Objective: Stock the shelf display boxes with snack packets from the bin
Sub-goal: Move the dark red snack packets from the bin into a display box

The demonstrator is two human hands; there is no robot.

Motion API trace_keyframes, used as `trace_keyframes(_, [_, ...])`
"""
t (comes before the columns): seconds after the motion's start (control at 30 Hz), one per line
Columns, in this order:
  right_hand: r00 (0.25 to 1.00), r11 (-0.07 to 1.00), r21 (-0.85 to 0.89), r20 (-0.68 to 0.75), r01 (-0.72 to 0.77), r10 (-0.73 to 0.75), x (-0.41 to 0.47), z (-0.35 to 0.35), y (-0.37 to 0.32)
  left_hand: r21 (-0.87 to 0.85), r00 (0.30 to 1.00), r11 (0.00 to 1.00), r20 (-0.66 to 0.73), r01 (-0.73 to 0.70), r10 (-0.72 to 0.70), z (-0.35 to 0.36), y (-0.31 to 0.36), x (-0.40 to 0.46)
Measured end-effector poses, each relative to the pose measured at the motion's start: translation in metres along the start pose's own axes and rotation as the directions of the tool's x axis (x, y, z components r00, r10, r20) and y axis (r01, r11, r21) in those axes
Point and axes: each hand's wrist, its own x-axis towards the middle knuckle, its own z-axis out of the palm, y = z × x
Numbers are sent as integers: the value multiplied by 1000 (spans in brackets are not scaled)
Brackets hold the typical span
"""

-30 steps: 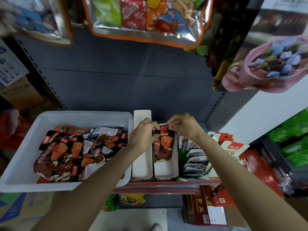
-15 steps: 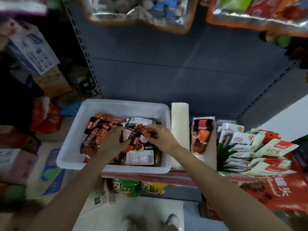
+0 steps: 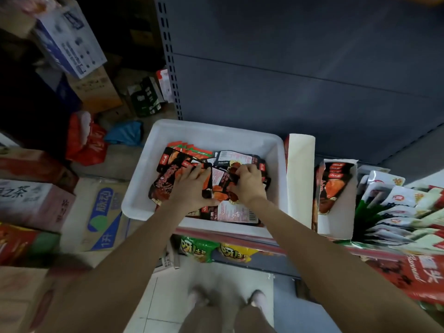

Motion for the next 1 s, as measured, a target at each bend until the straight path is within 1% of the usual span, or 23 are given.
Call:
trace_keyframes(0.07, [998, 997, 67, -37, -48, 51, 1, 1, -6, -14, 1000, 1000, 10, -2, 2, 0, 0, 0])
trace_keyframes(0.13, [996, 986, 150, -45, -66, 74, 3, -4, -12, -64, 1000, 998, 9, -11, 11, -1, -1, -1])
trace_keyframes(0.23, [999, 955, 297, -31, -25, 36, 0, -21, -18, -213, 1000, 977, 3, -25, 26, -5, -4, -2])
trace_keyframes(0.3, [996, 927, 375, -73, -12, 43, -3, -35, -20, -304, 1000, 952, -24, -24, 17, -10, -3, -5])
trace_keyframes(0.33, [992, 903, 429, -102, -22, 73, -3, -43, -20, -331, 999, 943, -47, -31, 16, -12, 0, -7])
trace_keyframes(0.37, [986, 859, 510, -115, -43, 117, -4, -52, -19, -333, 997, 942, -78, -52, 28, -14, 3, -9])
trace_keyframes(0.4, [981, 784, 618, -103, -66, 164, -4, -61, -19, -306, 992, 947, -114, -95, 63, -16, 8, -11])
trace_keyframes(0.47, [979, 602, 792, -21, -108, 203, -5, -78, -19, -261, 969, 942, -181, -210, 166, -19, 22, -15])
trace_keyframes(0.5, [980, 541, 832, 11, -119, 199, -7, -86, -18, -300, 956, 919, -220, -255, 193, -21, 29, -15])
trace_keyframes(0.53, [981, 509, 851, 33, -127, 189, -9, -94, -17, -369, 943, 886, -275, -282, 186, -23, 37, -15])
trace_keyframes(0.57, [983, 505, 853, 48, -132, 174, -12, -102, -16, -426, 920, 849, -358, -313, 160, -27, 44, -14])
trace_keyframes(0.6, [985, 508, 851, 62, -136, 159, -15, -109, -14, -435, 883, 830, -449, -349, 136, -30, 51, -11])
trace_keyframes(0.63, [987, 504, 852, 79, -141, 143, -19, -115, -10, -409, 842, 830, -525, -380, 127, -35, 57, -9])
trace_keyframes(0.67, [987, 485, 861, 104, -152, 125, -23, -122, -6, -376, 809, 835, -573, -402, 132, -39, 62, -8])
trace_keyframes(0.73, [983, 457, 871, 151, -181, 101, -33, -136, 5, -315, 780, 844, -600, -434, 178, -47, 74, -6])
trace_keyframes(0.8, [985, 473, 864, 153, -172, 80, -41, -148, 20, -267, 762, 837, -600, -478, 243, -51, 89, -5])
trace_keyframes(0.83, [987, 509, 846, 141, -157, 70, -45, -153, 28, -253, 751, 830, -606, -496, 264, -52, 97, -6])
trace_keyframes(0.87, [992, 574, 809, 109, -123, 59, -49, -157, 36, -251, 738, 821, -617, -513, 273, -53, 106, -6])
trace_keyframes(0.9, [998, 662, 748, 43, -56, 37, -53, -161, 44, -265, 730, 809, -629, -525, 268, -54, 115, -6])
trace_keyframes(0.93, [999, 746, 665, -47, 41, -13, -56, -165, 52, -299, 732, 793, -634, -530, 250, -55, 124, -5])
trace_keyframes(0.97, [987, 805, 575, -137, 147, -82, -59, -169, 60, -346, 744, 776, -630, -527, 225, -55, 133, -5])
trace_keyframes(1.0, [971, 840, 497, -198, 219, -136, -61, -172, 68, -400, 765, 758, -613, -515, 197, -55, 142, -5])
